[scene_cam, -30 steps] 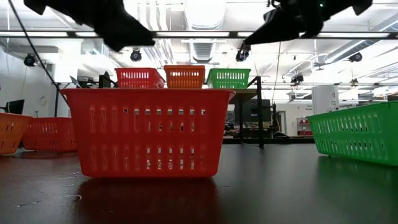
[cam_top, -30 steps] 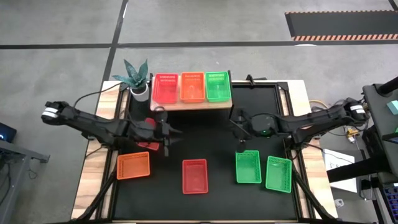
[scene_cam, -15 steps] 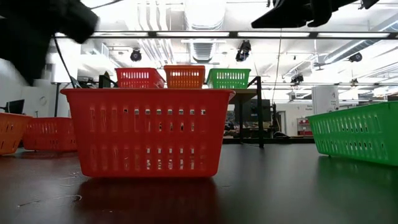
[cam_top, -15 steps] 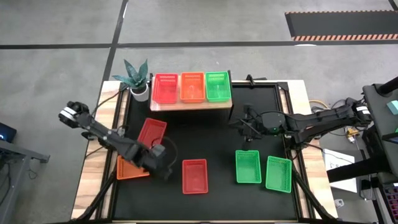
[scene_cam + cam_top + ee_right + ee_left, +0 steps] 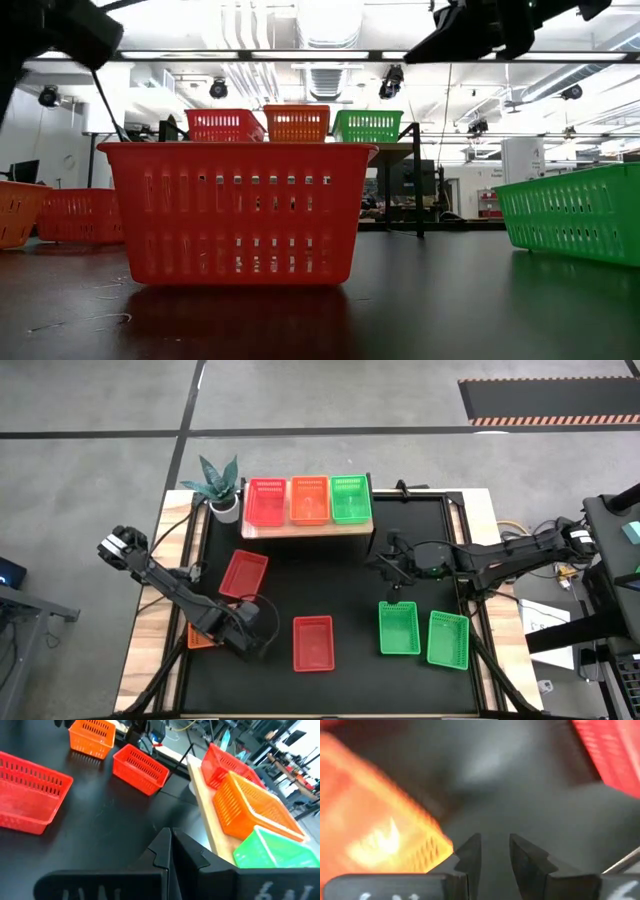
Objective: Stack baskets on shelf by color
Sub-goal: Stack the top red basket on top of the other red basket on the shelf
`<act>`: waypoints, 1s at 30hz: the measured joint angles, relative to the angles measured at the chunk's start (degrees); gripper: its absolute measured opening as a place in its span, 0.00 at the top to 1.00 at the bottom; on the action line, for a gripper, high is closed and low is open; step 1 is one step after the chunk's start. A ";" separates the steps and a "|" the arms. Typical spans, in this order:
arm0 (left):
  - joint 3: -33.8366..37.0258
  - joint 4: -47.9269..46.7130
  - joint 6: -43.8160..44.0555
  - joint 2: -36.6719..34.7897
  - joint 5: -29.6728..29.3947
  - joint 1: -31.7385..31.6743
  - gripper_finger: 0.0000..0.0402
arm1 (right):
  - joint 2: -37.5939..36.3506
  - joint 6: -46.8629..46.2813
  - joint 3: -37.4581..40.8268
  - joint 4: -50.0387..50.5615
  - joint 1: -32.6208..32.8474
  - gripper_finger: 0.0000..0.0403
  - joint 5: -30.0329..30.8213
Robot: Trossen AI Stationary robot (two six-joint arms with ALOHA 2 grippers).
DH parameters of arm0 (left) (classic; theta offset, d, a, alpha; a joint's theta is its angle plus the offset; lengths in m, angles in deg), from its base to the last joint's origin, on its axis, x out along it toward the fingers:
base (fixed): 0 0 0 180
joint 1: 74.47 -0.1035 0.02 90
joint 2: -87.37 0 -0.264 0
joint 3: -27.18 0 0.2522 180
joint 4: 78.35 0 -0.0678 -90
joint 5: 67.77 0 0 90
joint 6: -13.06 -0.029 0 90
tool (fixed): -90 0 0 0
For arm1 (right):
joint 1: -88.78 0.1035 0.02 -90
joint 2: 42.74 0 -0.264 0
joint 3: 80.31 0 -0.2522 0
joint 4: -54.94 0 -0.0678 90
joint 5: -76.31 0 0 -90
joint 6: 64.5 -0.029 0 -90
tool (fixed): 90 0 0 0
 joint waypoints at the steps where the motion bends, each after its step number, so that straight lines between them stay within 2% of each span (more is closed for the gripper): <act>1: -0.04 -0.24 -5.63 -0.04 -1.14 0.00 0.79 | 0.00 -0.43 0.00 0.38 0.00 0.98 0.00; 5: -0.11 -4.06 -22.87 -0.06 -2.42 -0.05 0.79 | -0.03 -1.83 0.00 2.03 0.00 0.98 -0.01; 11: 0.48 -12.52 -38.46 -0.23 -5.10 -2.04 0.79 | -0.02 -2.21 0.04 4.23 0.00 0.98 -0.02; 13: 0.70 -15.38 -41.23 -0.70 -5.03 -3.45 0.79 | -0.04 -2.12 0.02 4.07 0.01 0.98 0.00; 23: 1.22 -15.91 -50.47 -5.67 -7.53 -10.17 0.77 | -0.04 -1.99 0.02 4.06 0.01 0.98 -0.02; 26: 1.22 -15.91 -52.03 -6.16 -6.30 -12.72 0.70 | -0.04 -1.97 0.02 4.06 0.00 0.98 -0.14; 30: 1.22 -15.88 -57.37 -5.90 -6.36 -14.51 0.55 | -0.04 -1.95 0.13 4.02 0.01 0.98 -0.22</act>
